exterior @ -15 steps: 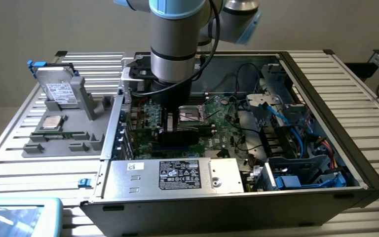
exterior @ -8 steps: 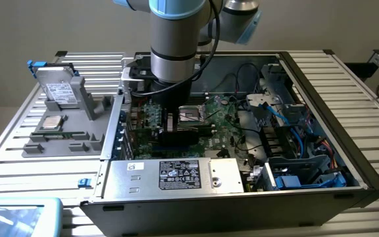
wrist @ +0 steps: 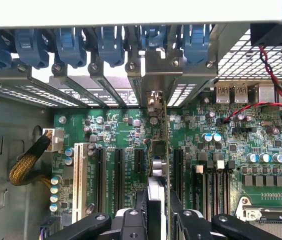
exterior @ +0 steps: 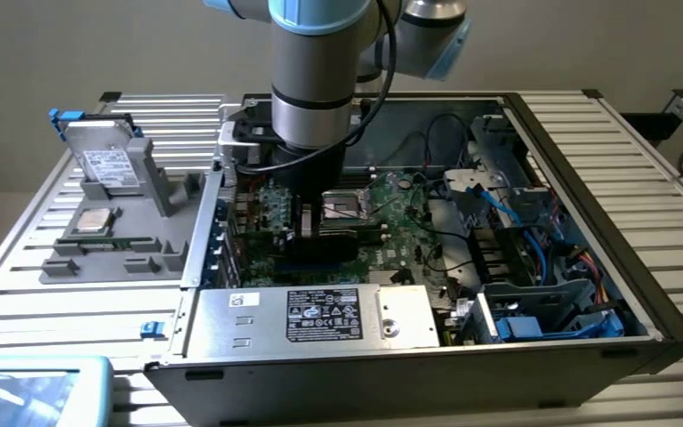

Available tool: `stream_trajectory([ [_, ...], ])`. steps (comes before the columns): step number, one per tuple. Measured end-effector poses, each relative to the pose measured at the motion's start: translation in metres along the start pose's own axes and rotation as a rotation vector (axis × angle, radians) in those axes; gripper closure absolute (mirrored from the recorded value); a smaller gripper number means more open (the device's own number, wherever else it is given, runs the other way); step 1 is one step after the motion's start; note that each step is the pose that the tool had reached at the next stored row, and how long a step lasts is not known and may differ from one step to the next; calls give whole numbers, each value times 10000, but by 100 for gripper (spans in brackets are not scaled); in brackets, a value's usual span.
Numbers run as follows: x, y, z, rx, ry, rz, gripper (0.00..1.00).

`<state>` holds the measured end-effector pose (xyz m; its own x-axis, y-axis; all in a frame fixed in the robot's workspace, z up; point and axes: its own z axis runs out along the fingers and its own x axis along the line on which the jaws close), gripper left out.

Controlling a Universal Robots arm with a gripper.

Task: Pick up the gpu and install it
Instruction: 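Insert the gpu into the slot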

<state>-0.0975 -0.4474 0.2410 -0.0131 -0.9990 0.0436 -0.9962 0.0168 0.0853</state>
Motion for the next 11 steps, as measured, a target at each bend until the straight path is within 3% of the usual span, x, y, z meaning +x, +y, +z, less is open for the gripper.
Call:
stream_trajectory([
  [11,7,-21,-2,-16,-15,-1,72],
])
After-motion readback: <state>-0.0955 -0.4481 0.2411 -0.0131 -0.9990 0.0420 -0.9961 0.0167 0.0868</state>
